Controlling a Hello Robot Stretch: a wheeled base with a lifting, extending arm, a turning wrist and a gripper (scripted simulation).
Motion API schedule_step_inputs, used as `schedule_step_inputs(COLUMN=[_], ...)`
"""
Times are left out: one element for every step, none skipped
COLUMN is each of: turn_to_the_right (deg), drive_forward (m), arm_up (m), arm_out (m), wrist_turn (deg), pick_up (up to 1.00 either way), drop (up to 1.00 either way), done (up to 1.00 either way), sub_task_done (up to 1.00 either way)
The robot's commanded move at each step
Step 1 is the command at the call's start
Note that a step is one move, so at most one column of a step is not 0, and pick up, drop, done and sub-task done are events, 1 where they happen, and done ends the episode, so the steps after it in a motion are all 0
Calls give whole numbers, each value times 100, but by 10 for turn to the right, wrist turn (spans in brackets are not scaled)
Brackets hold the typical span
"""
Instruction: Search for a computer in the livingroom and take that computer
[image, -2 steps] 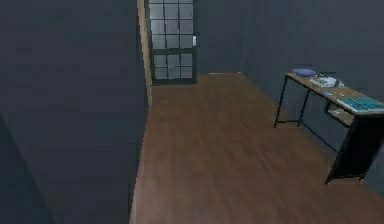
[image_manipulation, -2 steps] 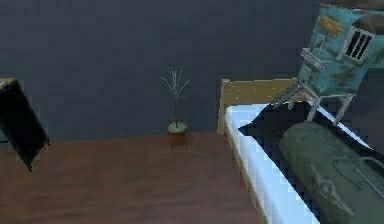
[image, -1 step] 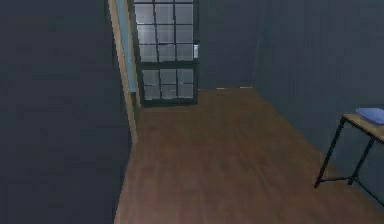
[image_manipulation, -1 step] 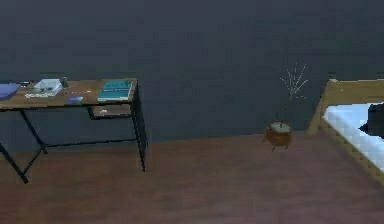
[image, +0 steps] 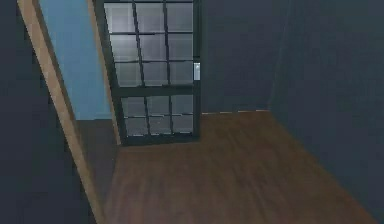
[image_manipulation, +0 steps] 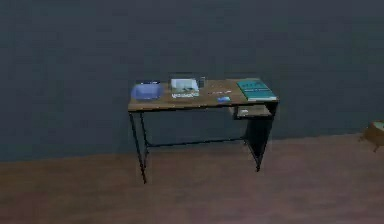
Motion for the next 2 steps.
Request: schedule_step_inputs(turn_to_the_right=[0, 60], drive_forward=[100, 0], arm_up=[0, 0], arm_out=[0, 0], wrist_turn=[0, 0], pick_up=[0, 0], drop=[0, 0], done=[0, 0], sub_task_done=[0, 0])
